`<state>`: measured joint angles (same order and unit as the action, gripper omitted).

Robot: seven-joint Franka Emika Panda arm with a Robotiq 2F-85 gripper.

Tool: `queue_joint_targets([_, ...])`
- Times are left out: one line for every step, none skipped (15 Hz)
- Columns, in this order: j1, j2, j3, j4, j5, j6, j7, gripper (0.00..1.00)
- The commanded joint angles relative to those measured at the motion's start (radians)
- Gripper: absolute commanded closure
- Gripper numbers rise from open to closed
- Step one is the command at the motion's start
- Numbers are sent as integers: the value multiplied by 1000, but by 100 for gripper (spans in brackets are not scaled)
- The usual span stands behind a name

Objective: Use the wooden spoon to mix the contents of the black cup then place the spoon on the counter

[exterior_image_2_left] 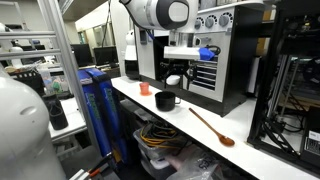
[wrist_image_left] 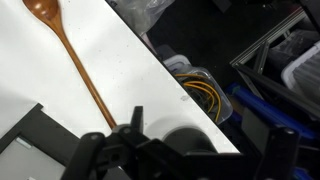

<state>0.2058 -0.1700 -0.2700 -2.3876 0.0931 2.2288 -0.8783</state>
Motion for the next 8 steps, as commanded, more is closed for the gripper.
queue_joint_targets([-71, 3, 69, 4, 15, -4, -11, 0])
queue_joint_targets([-72, 1, 69, 5, 15, -4, -11, 0])
queue_joint_targets([-73, -3, 70, -1, 28, 0, -48, 0])
queue_joint_targets([-74, -1, 75, -2, 59, -2, -91, 0])
queue_joint_targets([-76, 3, 79, -5, 89, 10, -139, 0])
queue_joint_targets([-78, 9, 84, -6, 114, 15, -175, 0])
queue_joint_targets([-79, 19, 87, -5, 141, 24, -227, 0])
queue_joint_targets([-83, 27, 91, -6, 153, 34, -261, 0])
